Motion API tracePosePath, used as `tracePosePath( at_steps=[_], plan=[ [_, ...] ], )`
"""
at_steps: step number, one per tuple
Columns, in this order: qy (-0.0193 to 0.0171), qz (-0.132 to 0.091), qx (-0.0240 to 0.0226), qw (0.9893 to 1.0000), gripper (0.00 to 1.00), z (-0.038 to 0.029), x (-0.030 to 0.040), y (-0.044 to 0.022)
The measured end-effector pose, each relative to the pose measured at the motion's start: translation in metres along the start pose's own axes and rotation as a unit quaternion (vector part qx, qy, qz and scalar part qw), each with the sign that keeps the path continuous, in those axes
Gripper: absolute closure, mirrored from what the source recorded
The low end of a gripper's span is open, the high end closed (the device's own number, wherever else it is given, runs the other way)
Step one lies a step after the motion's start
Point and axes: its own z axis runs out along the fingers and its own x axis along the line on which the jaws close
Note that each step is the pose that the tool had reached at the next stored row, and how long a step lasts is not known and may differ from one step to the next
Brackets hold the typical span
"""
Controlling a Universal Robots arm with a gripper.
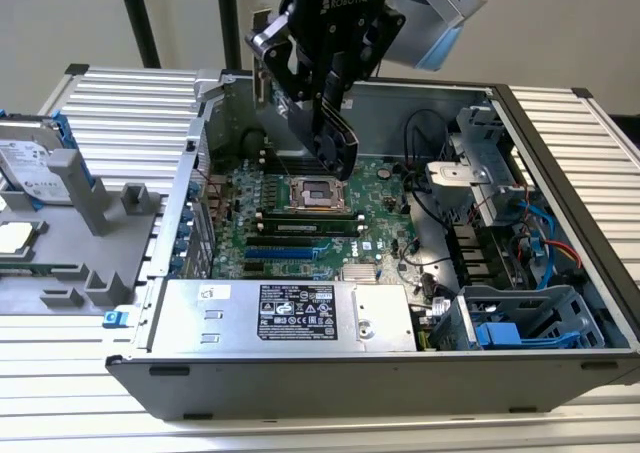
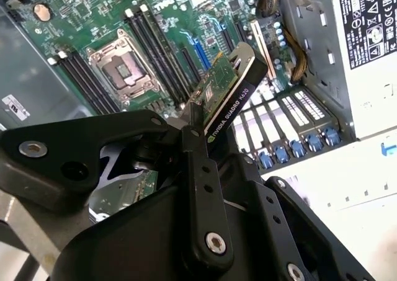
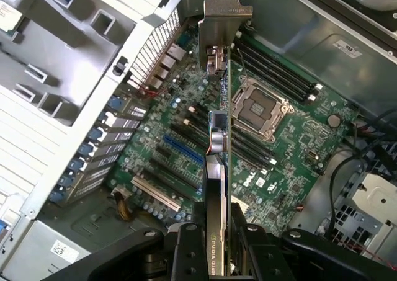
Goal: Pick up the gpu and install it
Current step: 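Insert the gpu into the slot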
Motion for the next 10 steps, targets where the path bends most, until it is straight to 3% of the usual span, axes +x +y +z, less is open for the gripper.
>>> tracePosePath(
  at_steps=[10],
  plan=[
    [0.0016, -0.032, -0.0004, 0.9995, 1.0, 0.0, 0.0, 0.0]
  ],
)
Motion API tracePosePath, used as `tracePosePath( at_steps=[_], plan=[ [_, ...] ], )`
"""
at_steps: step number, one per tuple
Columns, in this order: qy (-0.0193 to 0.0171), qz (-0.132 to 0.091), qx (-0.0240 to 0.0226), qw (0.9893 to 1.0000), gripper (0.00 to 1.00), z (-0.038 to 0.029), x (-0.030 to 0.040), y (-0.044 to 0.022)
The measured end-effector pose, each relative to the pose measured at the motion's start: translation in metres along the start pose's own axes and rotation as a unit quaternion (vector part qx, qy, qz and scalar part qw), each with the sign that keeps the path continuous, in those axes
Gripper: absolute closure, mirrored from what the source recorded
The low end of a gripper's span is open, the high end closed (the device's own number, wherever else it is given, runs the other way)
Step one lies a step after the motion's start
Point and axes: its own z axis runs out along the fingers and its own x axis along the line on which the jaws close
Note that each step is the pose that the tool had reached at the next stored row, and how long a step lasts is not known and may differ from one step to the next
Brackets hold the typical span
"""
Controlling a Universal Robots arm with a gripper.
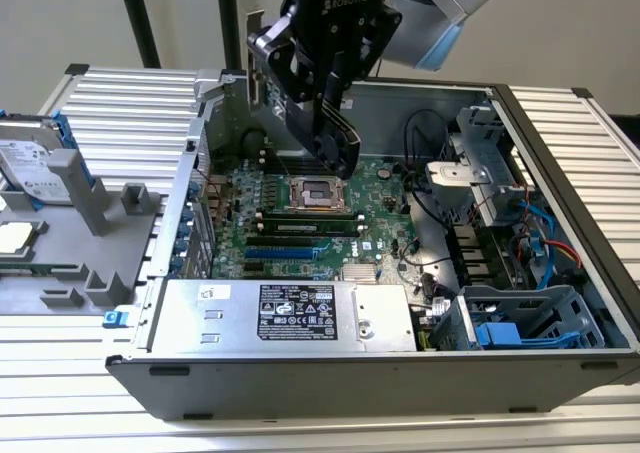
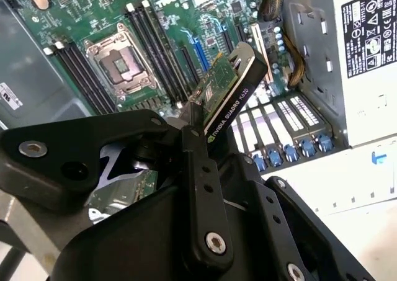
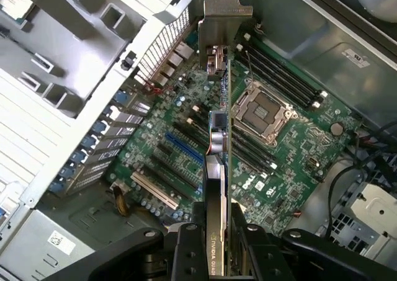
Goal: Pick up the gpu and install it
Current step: 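Insert the gpu into the slot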
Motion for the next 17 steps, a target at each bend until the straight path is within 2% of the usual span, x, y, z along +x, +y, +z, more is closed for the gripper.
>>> tracePosePath(
  at_steps=[8, 17],
  plan=[
    [0.0013, -0.025, -0.0003, 0.9997, 1.0, 0.0, 0.0, 0.0],
    [0.0028, -0.053, -0.0006, 0.9986, 1.0, 0.0, 0.0, 0.0]
  ],
)
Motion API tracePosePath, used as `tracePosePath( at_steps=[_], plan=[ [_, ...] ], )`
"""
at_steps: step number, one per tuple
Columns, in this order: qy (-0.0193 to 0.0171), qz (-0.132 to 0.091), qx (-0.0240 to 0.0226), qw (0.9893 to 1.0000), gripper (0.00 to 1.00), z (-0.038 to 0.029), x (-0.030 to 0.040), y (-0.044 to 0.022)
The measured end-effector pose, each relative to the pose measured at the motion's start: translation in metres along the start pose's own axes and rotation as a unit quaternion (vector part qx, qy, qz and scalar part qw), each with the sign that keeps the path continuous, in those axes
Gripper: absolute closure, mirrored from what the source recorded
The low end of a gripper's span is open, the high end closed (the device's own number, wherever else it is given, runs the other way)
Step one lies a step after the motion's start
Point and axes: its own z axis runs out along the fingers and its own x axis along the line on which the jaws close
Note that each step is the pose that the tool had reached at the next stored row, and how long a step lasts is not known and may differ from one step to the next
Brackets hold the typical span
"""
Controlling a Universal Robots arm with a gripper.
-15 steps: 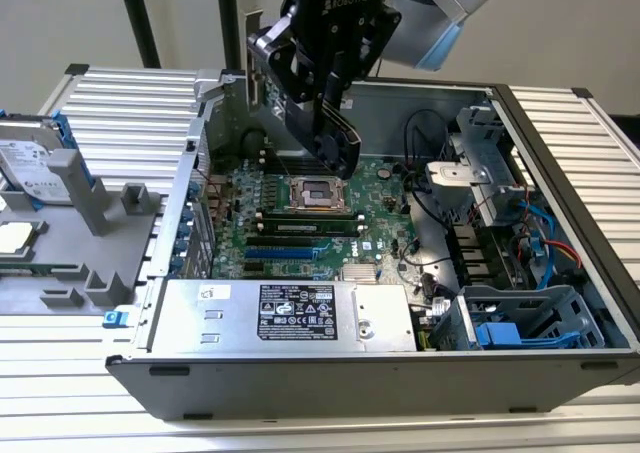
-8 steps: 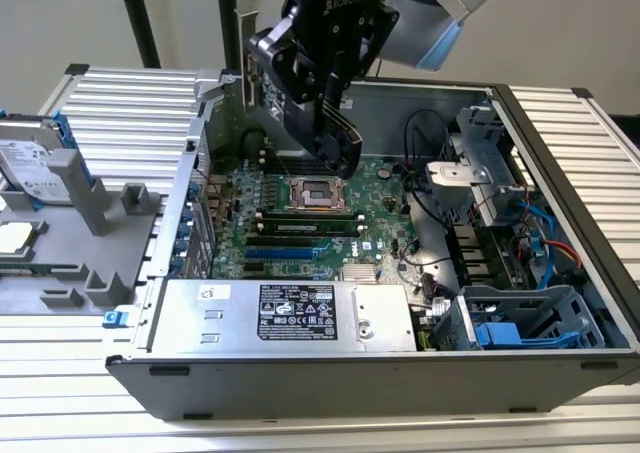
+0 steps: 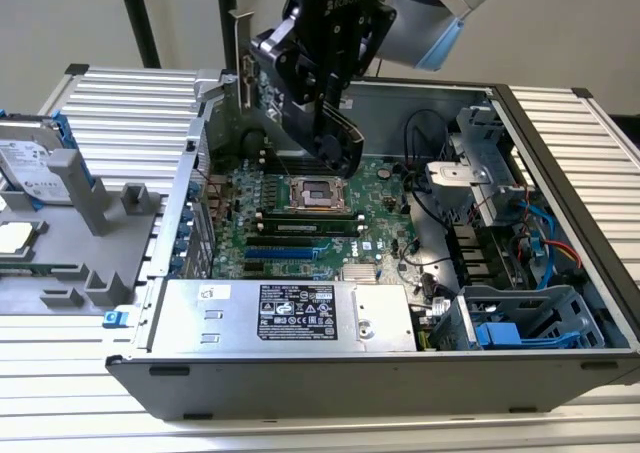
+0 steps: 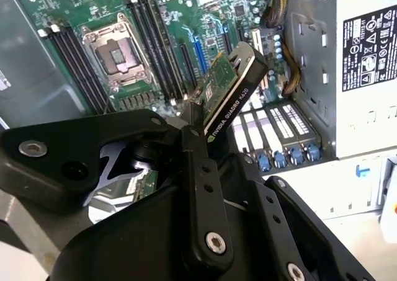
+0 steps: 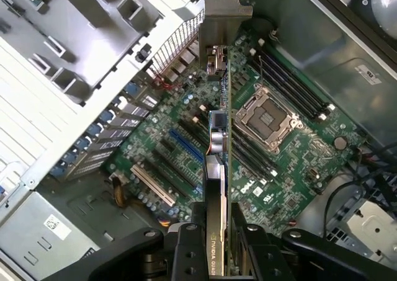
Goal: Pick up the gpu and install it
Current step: 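Insert the gpu into the slot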
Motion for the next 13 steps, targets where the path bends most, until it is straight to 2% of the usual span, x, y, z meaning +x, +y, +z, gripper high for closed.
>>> tracePosePath(
  at_steps=[13],
  plan=[
    [0.0021, -0.04, -0.0005, 0.9992, 1.0, 0.0, 0.0, 0.0]
  ],
)
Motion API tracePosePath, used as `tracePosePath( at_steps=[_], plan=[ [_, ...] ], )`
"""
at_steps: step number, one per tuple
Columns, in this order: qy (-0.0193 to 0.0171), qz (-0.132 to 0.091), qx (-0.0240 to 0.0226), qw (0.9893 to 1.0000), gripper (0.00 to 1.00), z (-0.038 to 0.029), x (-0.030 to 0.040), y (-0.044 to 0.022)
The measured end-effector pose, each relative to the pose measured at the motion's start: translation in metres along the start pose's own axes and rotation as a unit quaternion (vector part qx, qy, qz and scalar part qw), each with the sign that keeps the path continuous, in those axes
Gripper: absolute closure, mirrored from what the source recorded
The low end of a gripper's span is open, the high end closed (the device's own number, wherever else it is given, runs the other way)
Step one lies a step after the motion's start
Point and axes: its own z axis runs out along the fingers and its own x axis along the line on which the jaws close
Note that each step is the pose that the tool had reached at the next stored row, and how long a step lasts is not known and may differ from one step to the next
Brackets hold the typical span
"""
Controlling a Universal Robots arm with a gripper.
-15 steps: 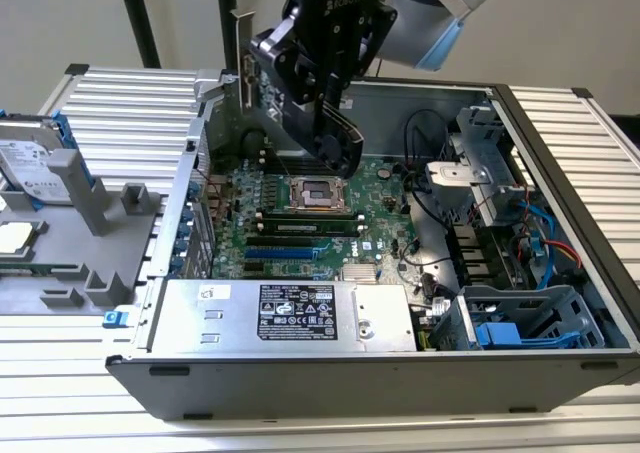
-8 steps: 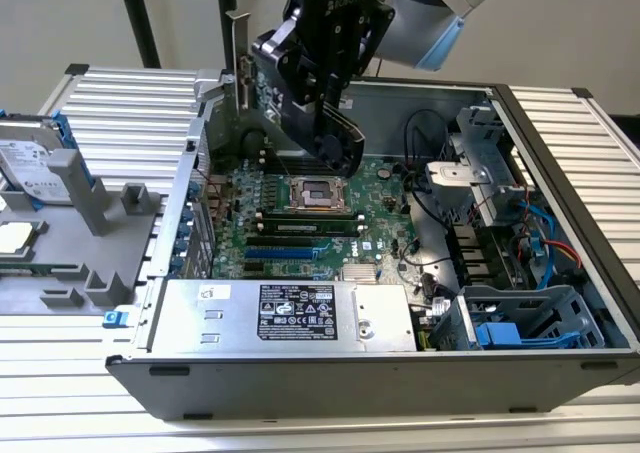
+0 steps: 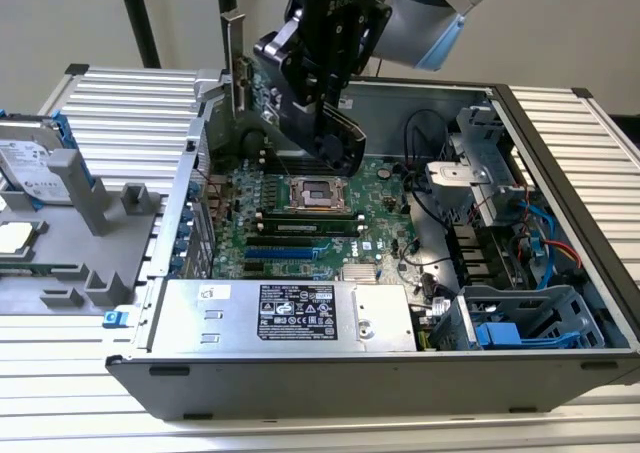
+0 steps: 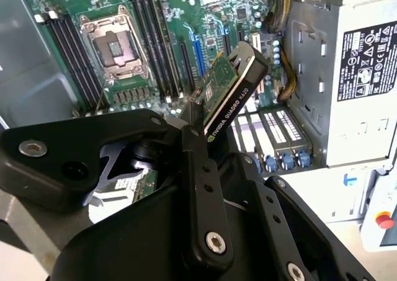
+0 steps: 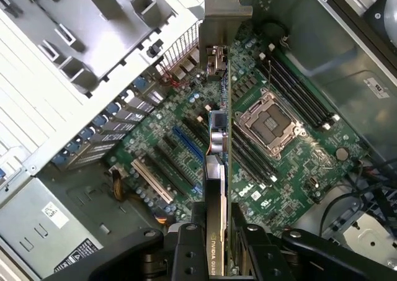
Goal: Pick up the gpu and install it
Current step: 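Insert the gpu into the slot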
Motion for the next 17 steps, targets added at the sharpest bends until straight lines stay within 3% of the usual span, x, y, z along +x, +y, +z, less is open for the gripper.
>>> tracePosePath(
  at_steps=[8, 17],
  plan=[
    [0.0013, -0.024, -0.0003, 0.9997, 1.0, 0.0, 0.0, 0.0],
    [0.0027, -0.052, -0.0006, 0.9987, 1.0, 0.0, 0.0, 0.0]
  ],
)
